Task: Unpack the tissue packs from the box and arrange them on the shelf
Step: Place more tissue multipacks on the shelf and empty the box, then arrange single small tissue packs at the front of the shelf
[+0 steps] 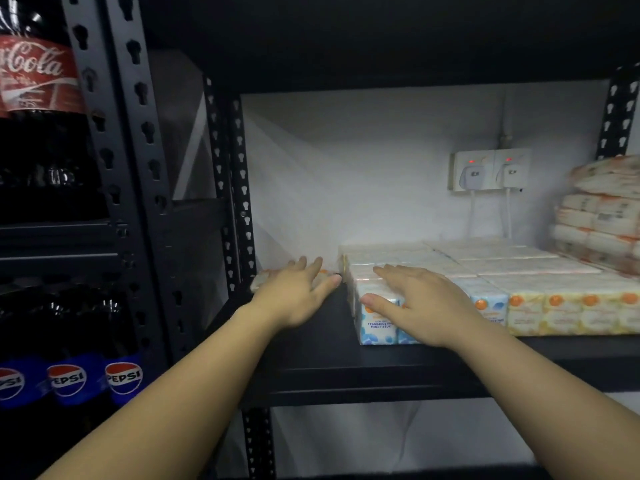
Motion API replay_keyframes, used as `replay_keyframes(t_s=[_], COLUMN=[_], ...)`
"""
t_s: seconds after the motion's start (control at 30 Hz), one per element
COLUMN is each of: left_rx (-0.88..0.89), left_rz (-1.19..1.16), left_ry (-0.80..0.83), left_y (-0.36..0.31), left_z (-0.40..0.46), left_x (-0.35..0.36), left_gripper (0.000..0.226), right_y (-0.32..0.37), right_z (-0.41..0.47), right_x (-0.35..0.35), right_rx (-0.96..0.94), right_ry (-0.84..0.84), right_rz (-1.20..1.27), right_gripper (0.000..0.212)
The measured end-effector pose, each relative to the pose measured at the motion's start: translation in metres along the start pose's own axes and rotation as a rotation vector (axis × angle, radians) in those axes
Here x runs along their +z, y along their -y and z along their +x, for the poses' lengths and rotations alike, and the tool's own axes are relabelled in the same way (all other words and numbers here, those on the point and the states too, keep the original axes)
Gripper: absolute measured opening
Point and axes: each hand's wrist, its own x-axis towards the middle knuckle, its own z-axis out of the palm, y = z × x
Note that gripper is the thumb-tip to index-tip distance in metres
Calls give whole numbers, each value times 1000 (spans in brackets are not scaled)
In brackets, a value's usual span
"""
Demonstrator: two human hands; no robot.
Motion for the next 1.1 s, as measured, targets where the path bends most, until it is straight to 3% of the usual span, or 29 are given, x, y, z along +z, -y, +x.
replay_keyframes(t_s=[0.23,0.43,0.57,0.87,1.1], left_rx=[255,483,506,461,444], left_rz=[-157,-165,-229,-296,-387], left_ry=[-171,-188,-42,472,673], left_y=[-55,-112,-142,-178,-210], left_z=[-98,-154,-172,-208,-242], left_x=[15,75,136,298,387], left_gripper=[81,75,73,76,72], right_y=[-23,-65,-94,-149,-179], right_z=[-60,-162,-234,-383,-474], right_x=[-5,29,63,145,198], right_rx=[27,178,325,643,884], right_ry=[-181,-241,-142,159,280], right_rz=[59,-10,19,84,174], right_gripper=[82,69,67,67,68])
